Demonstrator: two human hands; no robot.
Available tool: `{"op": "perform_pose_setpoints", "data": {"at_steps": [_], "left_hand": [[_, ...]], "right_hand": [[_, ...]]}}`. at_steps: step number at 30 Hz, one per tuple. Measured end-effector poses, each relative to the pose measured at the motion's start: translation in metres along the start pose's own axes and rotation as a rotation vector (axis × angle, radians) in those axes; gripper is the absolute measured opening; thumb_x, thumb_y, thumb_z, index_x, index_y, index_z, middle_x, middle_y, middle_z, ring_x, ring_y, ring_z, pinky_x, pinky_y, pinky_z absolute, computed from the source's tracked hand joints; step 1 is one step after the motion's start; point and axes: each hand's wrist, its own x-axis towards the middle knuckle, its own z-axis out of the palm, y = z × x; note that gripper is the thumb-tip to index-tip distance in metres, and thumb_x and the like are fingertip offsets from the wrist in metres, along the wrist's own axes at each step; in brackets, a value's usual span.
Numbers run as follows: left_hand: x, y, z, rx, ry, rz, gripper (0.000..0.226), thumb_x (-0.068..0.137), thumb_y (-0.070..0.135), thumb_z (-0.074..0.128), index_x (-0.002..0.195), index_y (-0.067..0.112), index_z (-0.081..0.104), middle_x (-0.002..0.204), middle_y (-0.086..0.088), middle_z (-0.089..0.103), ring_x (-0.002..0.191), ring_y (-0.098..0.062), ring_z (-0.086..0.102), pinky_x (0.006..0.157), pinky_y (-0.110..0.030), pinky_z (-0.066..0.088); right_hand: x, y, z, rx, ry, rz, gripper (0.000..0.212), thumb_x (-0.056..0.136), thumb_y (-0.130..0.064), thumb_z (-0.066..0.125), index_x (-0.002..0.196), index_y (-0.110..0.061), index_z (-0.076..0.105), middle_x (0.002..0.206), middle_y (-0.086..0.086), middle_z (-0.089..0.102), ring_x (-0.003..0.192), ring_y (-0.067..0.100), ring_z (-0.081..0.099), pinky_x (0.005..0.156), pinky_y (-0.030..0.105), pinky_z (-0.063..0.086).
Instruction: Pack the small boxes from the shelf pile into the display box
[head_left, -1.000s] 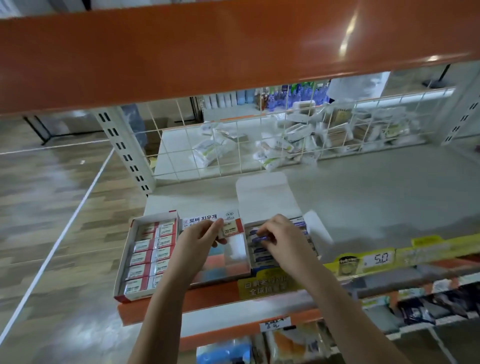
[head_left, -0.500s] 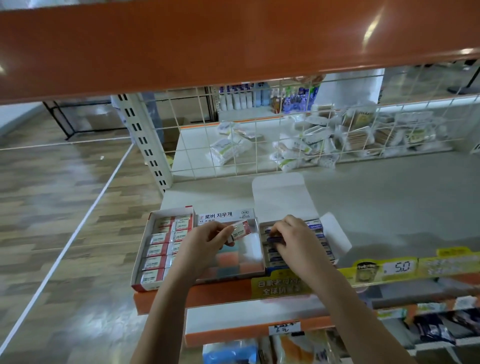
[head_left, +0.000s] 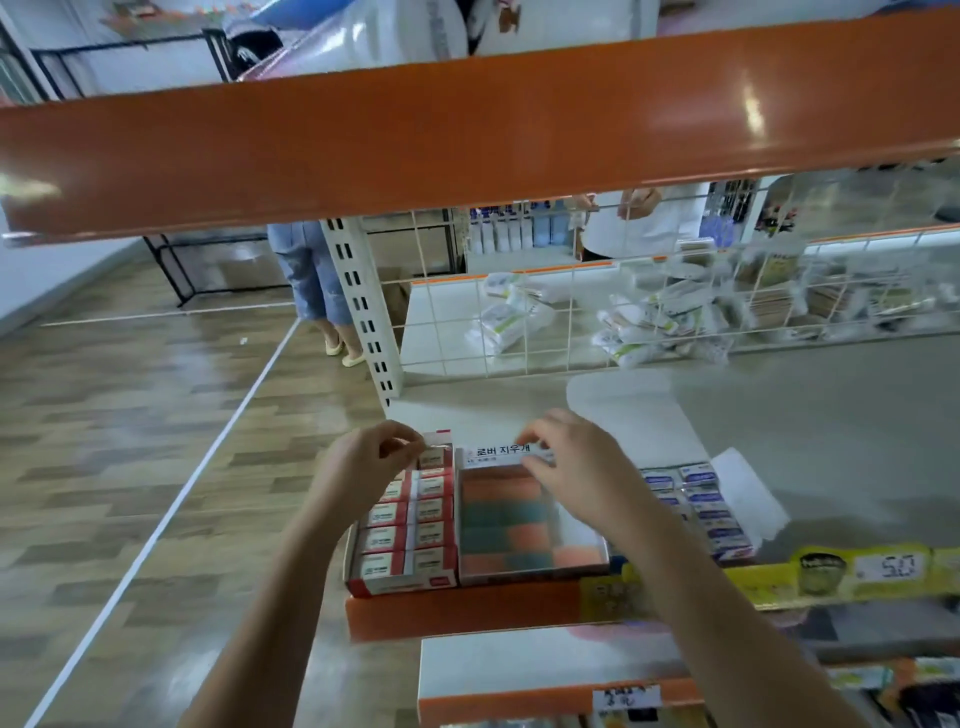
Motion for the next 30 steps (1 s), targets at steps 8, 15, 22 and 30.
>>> {"op": "perform_pose_setpoints", "data": {"at_steps": [8,15,22,30], "left_hand": [[0.013,-0.028,-0.014,0.178,0.015,-0.012,0.006,0.088,0.038,0.06,0.086,0.034,0.064,0.084,0.01,0.069,0.07,-0.005,0.06,0.056,-0.021,0.043],[0.012,-0.037,-0.014,0.242,0.057,0.009,0.012,0.088,0.036,0.061,0.092,0.027,0.067,0.089,0.01,0.068,0.07,-0.005,0.054,0.051,-0.016,0.035],[0.017,-0.038,-0.009,0.314,0.03,0.067,0.014,0.088,0.032,0.061,0.094,0.022,0.069,0.095,0.008,0.065,0.083,-0.006,0.052,0.059,-0.014,0.034],[0.013,-0.041,0.001,0.423,0.005,0.122,0.016,0.091,0.033,0.057,0.095,0.025,0.07,0.094,0.009,0.06,0.092,-0.006,0.045,0.066,-0.021,0.036]], "right_hand": [[0.024,-0.035,0.053,-0.034,-0.074,-0.042,0.013,0.091,-0.028,0.056,0.101,-0.021,0.061,0.098,-0.005,0.056,0.078,0.008,0.056,0.069,0.021,0.047],[0.028,-0.038,0.069,-0.048,-0.088,-0.013,0.021,0.091,-0.03,0.056,0.107,-0.017,0.059,0.099,-0.004,0.057,0.083,0.011,0.058,0.073,0.023,0.05],[0.026,-0.037,0.071,-0.027,-0.071,-0.011,0.021,0.09,-0.03,0.058,0.107,-0.017,0.059,0.101,-0.005,0.058,0.08,0.006,0.053,0.069,0.016,0.04],[0.025,-0.036,0.072,-0.022,-0.071,-0.014,0.023,0.092,-0.03,0.056,0.11,-0.017,0.059,0.105,-0.003,0.058,0.087,0.011,0.057,0.075,0.021,0.047]]}}
